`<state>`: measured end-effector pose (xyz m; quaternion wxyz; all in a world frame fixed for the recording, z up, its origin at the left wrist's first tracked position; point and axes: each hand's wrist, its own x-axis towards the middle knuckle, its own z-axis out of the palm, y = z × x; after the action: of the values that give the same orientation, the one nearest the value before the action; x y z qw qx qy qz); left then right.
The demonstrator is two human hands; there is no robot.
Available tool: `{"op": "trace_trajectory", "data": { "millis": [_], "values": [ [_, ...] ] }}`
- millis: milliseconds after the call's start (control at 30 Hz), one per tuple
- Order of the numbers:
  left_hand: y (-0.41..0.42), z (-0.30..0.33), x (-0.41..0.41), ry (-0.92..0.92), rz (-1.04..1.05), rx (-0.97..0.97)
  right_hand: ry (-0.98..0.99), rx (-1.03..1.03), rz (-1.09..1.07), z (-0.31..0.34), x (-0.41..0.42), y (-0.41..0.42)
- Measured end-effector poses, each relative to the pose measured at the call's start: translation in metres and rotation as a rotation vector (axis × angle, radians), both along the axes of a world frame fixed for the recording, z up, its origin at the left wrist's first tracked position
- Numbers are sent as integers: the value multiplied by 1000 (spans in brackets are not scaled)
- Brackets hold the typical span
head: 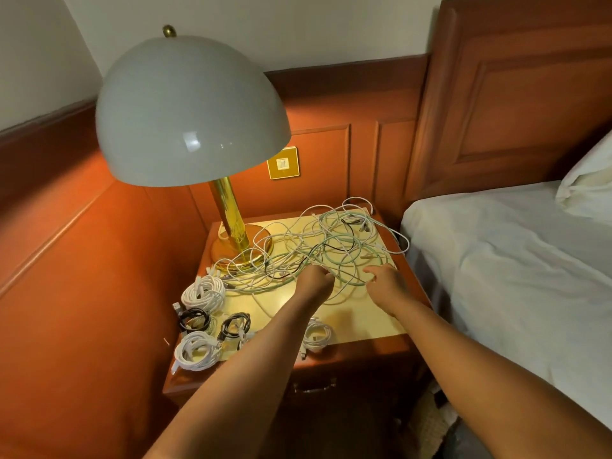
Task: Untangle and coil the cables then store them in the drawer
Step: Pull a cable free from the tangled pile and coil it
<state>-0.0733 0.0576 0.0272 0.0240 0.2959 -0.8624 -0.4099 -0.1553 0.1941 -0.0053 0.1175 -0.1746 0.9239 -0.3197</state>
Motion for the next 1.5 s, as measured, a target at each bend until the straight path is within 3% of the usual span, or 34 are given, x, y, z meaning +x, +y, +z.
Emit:
{"op": "trace_trajectory", "data": {
  "millis": [167,300,367,467,567,667,767,900,967,1200,1400,1433,1500],
  "values": [
    [-1,-21,-34,-15,151,341,107,85,41,-29,-15,-15],
    [0,-3,-45,218,270,702,321,-141,23,-31,-10,-18],
    [1,16,-44,311,270,788,402,-288,-1,-28,-4,-20],
    [0,46,-40,436,227,889,376,-451,14,-12,5,-18],
    [-8,81,-30,564,157,937,437,-436,-9,2,7,-8],
    [-17,108,-18,617,71,905,222,-580,-38,18,18,4],
    [-15,115,-9,514,31,795,94,-643,20,48,27,12],
    [7,102,14,292,-74,458,-381,-1012,7,97,33,16],
    [22,94,32,256,-149,358,-461,-1095,36,123,39,19],
    [51,93,74,395,-286,291,-380,-857,184,170,52,12],
    [40,116,96,525,-197,466,-167,-671,197,182,70,13],
    [34,118,97,550,-112,420,-108,-643,206,181,72,15],
    [19,115,97,575,104,153,28,-563,238,175,77,18]
  ]
}}
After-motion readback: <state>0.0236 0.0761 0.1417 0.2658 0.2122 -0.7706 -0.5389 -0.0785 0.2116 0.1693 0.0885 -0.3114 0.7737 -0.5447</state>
